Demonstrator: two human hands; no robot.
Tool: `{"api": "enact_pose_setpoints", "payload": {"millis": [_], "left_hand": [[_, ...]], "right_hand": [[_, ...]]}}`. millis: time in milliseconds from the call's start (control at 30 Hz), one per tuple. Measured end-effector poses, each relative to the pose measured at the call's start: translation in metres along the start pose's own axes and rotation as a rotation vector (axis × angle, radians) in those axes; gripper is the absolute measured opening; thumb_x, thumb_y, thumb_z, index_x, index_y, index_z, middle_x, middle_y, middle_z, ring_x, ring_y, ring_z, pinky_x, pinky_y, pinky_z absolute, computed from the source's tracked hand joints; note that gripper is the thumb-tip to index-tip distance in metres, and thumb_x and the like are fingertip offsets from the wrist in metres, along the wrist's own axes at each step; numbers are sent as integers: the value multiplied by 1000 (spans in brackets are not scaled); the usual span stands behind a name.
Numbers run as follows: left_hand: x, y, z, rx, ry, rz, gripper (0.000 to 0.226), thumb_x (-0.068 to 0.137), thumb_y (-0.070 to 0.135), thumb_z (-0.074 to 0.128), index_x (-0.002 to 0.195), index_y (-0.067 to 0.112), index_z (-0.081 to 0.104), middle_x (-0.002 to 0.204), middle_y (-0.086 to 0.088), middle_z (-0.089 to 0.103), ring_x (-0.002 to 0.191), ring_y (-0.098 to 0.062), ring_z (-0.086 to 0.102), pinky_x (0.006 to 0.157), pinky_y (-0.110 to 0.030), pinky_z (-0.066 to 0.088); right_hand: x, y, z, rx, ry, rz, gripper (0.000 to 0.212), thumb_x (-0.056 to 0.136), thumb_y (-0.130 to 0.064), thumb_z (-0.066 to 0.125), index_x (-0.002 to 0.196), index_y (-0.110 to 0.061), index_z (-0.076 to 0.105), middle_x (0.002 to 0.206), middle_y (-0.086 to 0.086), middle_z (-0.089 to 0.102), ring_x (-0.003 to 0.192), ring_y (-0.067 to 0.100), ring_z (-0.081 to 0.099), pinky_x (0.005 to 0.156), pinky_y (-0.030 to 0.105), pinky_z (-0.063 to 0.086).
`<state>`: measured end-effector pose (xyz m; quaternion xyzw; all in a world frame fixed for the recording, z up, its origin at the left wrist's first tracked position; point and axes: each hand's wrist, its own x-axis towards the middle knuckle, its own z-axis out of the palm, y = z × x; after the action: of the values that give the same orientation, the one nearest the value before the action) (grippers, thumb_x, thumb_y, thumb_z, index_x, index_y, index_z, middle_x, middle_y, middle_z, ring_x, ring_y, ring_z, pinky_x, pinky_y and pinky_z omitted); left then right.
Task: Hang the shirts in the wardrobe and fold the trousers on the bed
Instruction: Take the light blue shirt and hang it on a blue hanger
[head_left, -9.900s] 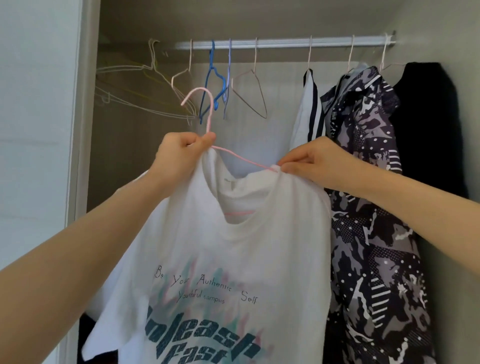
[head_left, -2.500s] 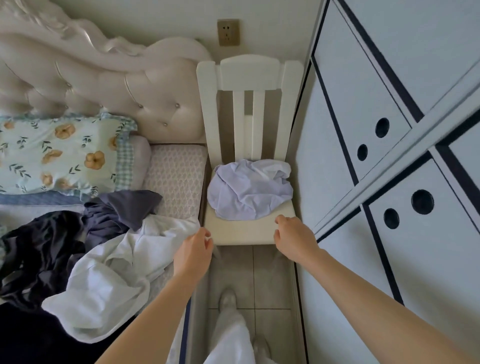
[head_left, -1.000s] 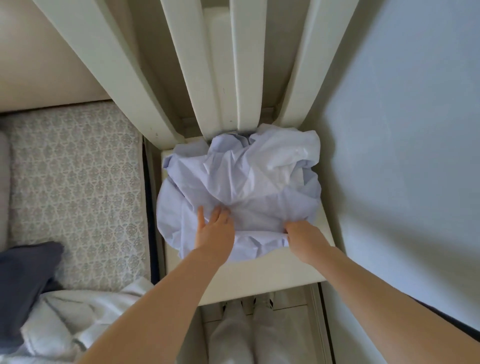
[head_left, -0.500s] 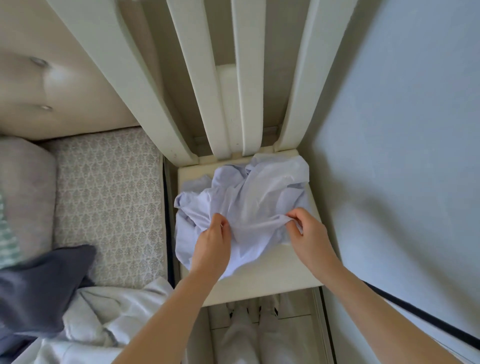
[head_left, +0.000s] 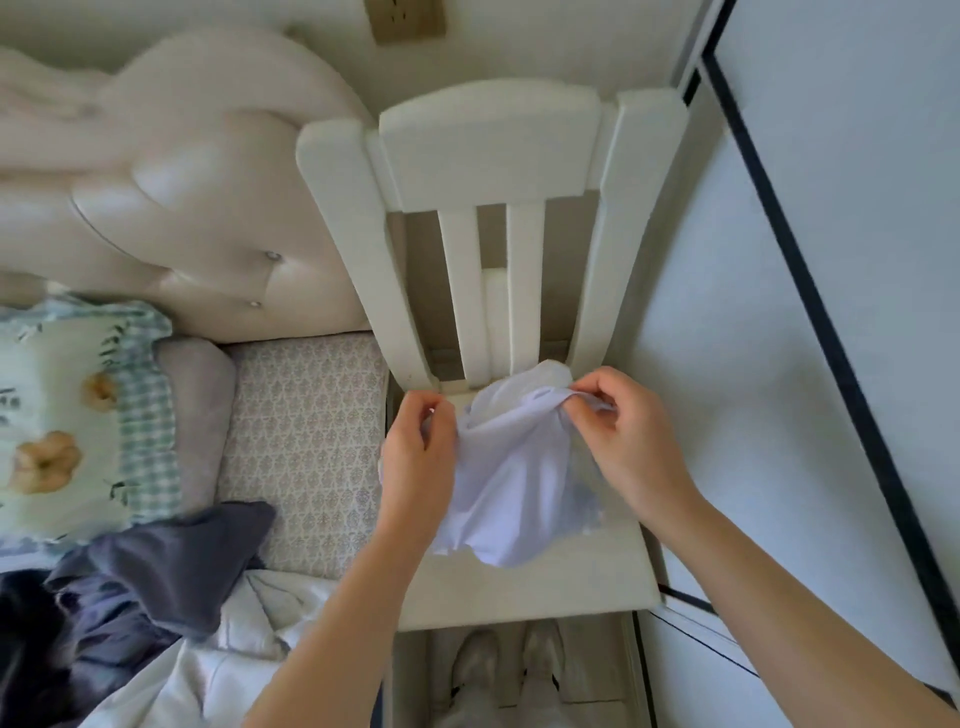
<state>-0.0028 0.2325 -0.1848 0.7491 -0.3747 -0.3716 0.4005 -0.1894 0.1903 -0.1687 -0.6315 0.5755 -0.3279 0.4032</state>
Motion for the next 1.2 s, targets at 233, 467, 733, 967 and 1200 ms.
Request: {"api": "enact_pose_setpoints", "payload": {"millis": [233, 467, 733, 967, 1200], "left_hand": [[-14, 80, -40, 89, -207, 177, 23, 84, 45, 70, 100, 34, 57, 74, -1, 49, 58, -2, 42, 57, -16, 39], [-32, 138, -61, 153, -289, 440, 28, 74, 38, 82, 89, 24, 63, 80, 7, 47, 68, -8, 44, 63, -16, 35], [-26, 202, -99, 116, -82, 617, 23, 89, 10, 66, 68, 5, 60, 76, -1, 40, 62, -7, 38, 60, -9, 32], [-31, 261, -125, 65, -38, 706, 18, 90, 5, 60, 97, 14, 74, 84, 2, 53, 74, -10, 50, 64, -5, 35], [-49, 308, -131, 65, -74, 751, 19, 91, 8, 59, 101, 12, 74, 93, 2, 62, 87, -12, 56, 74, -17, 43]], "right_hand": [[-8, -85, -33, -28, 80, -128, 8, 86, -9, 66, 78, -10, 64, 69, -13, 62, 70, -2, 57, 63, 6, 39], [-10, -176, -56, -8, 158, -234, 15, 84, -19, 72, 78, -6, 66, 69, -6, 65, 66, 2, 56, 61, 11, 41], [-15, -238, -97, -16, 271, -319, 14, 84, -22, 74, 78, -11, 67, 70, -7, 66, 63, 0, 56, 63, 10, 41], [-16, -243, -120, -98, 323, -262, 4, 85, -14, 70, 86, -18, 69, 88, -8, 70, 83, 1, 64, 74, 8, 44], [-30, -238, -121, -196, 408, -233, 9, 89, -16, 66, 98, -14, 65, 95, -5, 67, 86, 11, 63, 73, 11, 43]]}}
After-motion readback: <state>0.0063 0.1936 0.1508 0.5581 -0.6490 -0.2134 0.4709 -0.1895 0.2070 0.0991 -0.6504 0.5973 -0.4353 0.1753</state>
